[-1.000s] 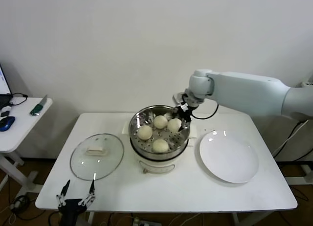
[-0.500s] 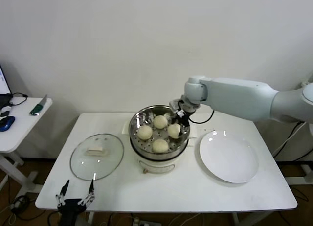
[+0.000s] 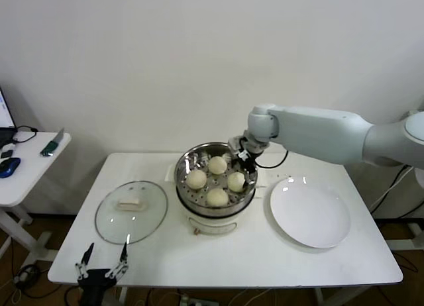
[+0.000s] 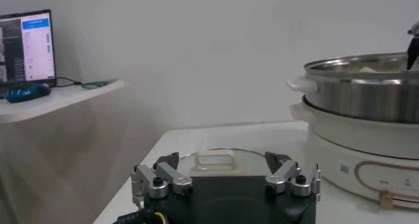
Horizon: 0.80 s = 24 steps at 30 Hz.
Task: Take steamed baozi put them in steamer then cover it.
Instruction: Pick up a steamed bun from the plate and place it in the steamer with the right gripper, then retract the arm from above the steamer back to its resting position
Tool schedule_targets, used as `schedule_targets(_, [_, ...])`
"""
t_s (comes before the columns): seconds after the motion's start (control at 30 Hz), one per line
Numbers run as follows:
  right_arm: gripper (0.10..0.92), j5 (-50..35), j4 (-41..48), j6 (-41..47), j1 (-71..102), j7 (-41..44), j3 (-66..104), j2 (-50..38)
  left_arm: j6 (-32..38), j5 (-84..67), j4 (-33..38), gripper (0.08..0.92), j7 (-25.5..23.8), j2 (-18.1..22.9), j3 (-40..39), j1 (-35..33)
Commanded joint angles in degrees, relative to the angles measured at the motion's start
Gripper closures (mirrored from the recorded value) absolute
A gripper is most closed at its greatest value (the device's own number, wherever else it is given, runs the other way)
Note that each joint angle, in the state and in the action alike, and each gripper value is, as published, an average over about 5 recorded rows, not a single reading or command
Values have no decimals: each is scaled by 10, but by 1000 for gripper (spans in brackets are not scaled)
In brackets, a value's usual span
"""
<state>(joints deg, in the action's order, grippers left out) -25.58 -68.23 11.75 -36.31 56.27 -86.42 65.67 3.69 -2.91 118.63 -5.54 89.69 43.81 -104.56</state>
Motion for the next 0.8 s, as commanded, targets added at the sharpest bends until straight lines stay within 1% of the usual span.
schedule_targets(0.03, [204, -88, -4, -3, -26, 7, 27, -26, -3, -1, 2, 177, 0, -2, 0, -1])
schedule_targets(0.1, [203, -125, -5, 5, -33, -5, 48, -44, -3, -4, 3, 177, 1, -4, -1, -2])
schedule_targets(0.17, [203, -166, -7, 20, -28, -41, 80, -64, -4, -8, 5, 177, 1, -6, -2, -1])
schedule_targets(0.23, [202, -201, -14, 33, -6, -105, 134, -85, -5, -9, 6, 177, 0, -8, -2, 0])
schedule_targets(0.3, [202, -218, -21, 38, 27, -181, 193, -103, -4, -9, 5, 177, -1, -11, -1, 2])
schedule_targets(0.43, [203, -226, -37, 38, 94, -303, 291, -134, 3, -8, 3, 177, -3, -18, 5, 7])
schedule_targets(0.63, [203, -211, -74, 40, 211, -433, 442, -177, 10, -5, -1, 177, -3, -26, 17, 20])
schedule_targets(0.7, [203, -203, -87, 40, 260, -464, 499, -192, 10, -6, -3, 177, -3, -28, 21, 25])
schedule_targets(0.8, [203, -184, -110, 35, 335, -489, 572, -219, 8, -7, -4, 177, -3, -32, 27, 32])
